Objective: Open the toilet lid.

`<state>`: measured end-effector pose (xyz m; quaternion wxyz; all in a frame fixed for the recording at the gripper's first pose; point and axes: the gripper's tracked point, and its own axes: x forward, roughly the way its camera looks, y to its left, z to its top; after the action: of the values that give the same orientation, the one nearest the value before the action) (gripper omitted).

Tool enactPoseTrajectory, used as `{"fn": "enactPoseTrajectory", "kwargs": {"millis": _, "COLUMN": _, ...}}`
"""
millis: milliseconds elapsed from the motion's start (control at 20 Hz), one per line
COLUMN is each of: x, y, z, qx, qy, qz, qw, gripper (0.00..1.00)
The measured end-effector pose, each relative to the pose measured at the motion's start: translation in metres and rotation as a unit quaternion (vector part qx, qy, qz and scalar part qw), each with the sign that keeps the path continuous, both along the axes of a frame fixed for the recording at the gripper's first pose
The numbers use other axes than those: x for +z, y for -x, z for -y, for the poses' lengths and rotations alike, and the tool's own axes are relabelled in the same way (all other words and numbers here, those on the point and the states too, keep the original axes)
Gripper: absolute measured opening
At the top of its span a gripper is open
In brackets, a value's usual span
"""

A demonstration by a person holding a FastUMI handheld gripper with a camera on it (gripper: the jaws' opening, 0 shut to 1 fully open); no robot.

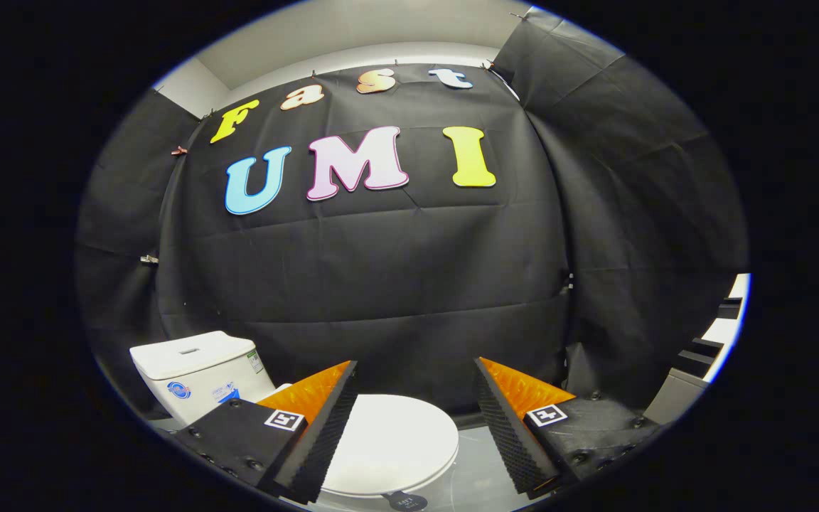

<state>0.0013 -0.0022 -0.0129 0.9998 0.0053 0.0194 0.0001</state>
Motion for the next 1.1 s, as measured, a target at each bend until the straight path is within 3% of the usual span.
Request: {"fn": "enactPoseTrajectory", "kwargs": {"millis": 1100, "x": -0.015, "y": -0.001, "z": 0.001, "qx": 0.002, "qy": -0.006, "qz": -0.018, "qw": 1.0, "gripper": 0.98}}
